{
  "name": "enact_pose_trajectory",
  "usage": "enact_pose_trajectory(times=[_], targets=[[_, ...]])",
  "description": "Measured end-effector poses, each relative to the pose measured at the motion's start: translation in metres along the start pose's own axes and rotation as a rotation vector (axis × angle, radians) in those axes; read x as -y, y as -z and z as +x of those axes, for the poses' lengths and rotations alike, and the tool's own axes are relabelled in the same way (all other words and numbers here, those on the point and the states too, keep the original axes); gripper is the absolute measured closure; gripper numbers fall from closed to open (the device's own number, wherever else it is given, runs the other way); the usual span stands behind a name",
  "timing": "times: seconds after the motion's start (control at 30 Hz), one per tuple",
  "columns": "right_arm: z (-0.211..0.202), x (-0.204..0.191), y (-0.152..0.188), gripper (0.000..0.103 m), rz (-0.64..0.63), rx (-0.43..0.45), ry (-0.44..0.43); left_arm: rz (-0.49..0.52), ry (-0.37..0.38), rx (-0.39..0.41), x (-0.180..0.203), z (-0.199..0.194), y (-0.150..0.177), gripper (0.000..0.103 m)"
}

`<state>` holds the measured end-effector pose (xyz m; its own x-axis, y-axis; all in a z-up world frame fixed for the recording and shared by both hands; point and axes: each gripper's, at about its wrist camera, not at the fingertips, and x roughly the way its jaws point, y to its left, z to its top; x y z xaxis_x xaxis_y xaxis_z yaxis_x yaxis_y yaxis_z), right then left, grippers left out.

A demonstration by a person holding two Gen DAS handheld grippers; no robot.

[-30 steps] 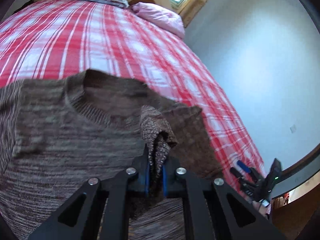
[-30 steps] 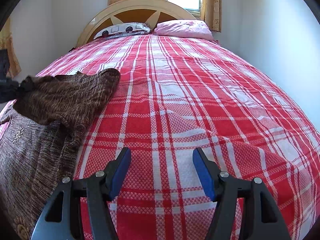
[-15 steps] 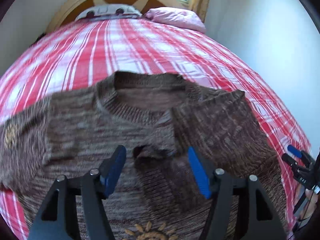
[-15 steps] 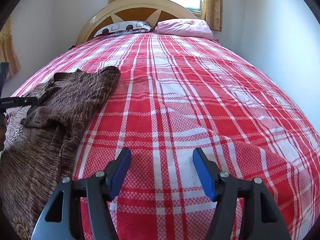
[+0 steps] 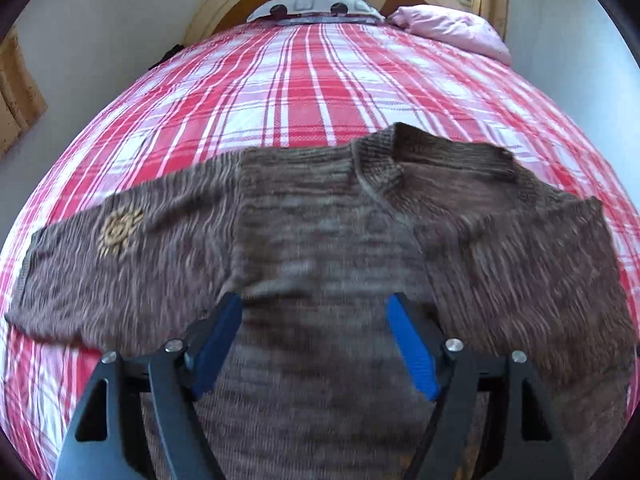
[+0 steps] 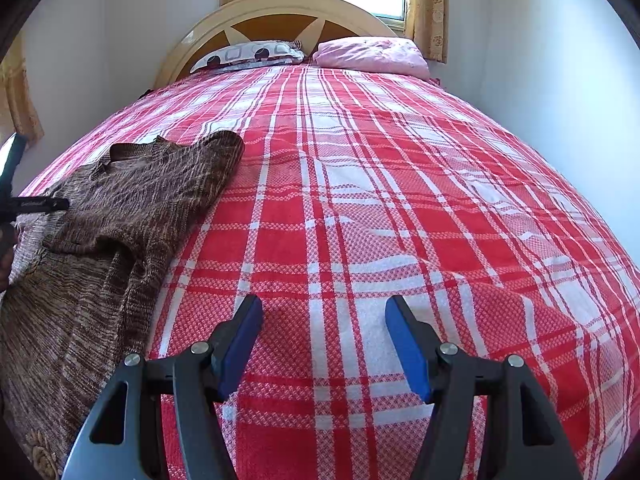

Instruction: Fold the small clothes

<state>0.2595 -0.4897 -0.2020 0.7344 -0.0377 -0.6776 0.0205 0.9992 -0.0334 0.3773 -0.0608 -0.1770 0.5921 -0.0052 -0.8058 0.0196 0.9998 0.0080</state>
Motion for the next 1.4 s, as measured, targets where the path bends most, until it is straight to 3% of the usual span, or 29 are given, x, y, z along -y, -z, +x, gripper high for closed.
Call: enact_pose_trajectory(times=[0.1, 0.23, 0.4, 0.47, 0.57, 0.7, 0.8, 0.9, 0.93, 1.07, 1.17, 1.23, 1.4], targets=[[-0.011, 0.000, 0.000, 0.038, 0.000, 0.041, 0.008, 0.023, 0.032, 0.045, 0.010, -0.025, 0.013, 0.025], [-0.025, -0.019, -0.003, 0.038, -0.039, 0.060, 0.049, 0.143, 0.042, 0.085, 0.037, -0.039, 0.025, 0.018], [-0.035, -0.081, -0.002, 0.038, -0.165, 0.025, -0.151, 0.245, -0.008, 0.064, 0.051, -0.021, 0.035, 0.018], [-0.034, -0.102, 0.003, 0.038, -0.235, 0.007, -0.162, 0.215, 0.026, 0.075, 0.043, -0.025, 0.037, 0.018], [-0.031, -0.119, 0.017, 0.038, -0.325, -0.019, -0.081, 0.204, 0.047, 0.065, 0.037, -0.037, 0.045, 0.018], [-0.042, -0.098, 0.025, 0.038, -0.255, -0.035, -0.077, 0.238, 0.058, 0.069, 0.024, -0.058, 0.077, 0.018], [-0.060, -0.088, 0.026, 0.038, -0.212, -0.023, -0.022, 0.227, 0.071, 0.094, 0.007, -0.077, 0.099, 0.018], [-0.080, -0.101, 0.026, 0.038, -0.198, 0.025, -0.076, 0.190, 0.074, 0.119, -0.013, -0.092, 0.119, 0.011], [-0.086, -0.112, 0.028, 0.038, -0.201, 0.035, -0.113, 0.153, 0.117, 0.117, -0.019, -0.094, 0.124, 0.011], [-0.084, -0.158, 0.047, 0.038, -0.265, 0.006, -0.239, 0.050, 0.146, 0.104, -0.043, -0.097, 0.134, 0.011], [-0.072, -0.180, 0.070, 0.038, -0.321, -0.034, -0.201, -0.007, 0.157, 0.086, -0.054, -0.095, 0.138, 0.011], [-0.079, -0.178, 0.078, 0.038, -0.313, 0.002, -0.189, -0.025, 0.161, 0.080, -0.057, -0.094, 0.141, 0.011], [-0.090, -0.160, 0.092, 0.038, -0.276, 0.005, -0.210, 0.011, 0.137, 0.039, -0.062, -0.098, 0.159, 0.011]])
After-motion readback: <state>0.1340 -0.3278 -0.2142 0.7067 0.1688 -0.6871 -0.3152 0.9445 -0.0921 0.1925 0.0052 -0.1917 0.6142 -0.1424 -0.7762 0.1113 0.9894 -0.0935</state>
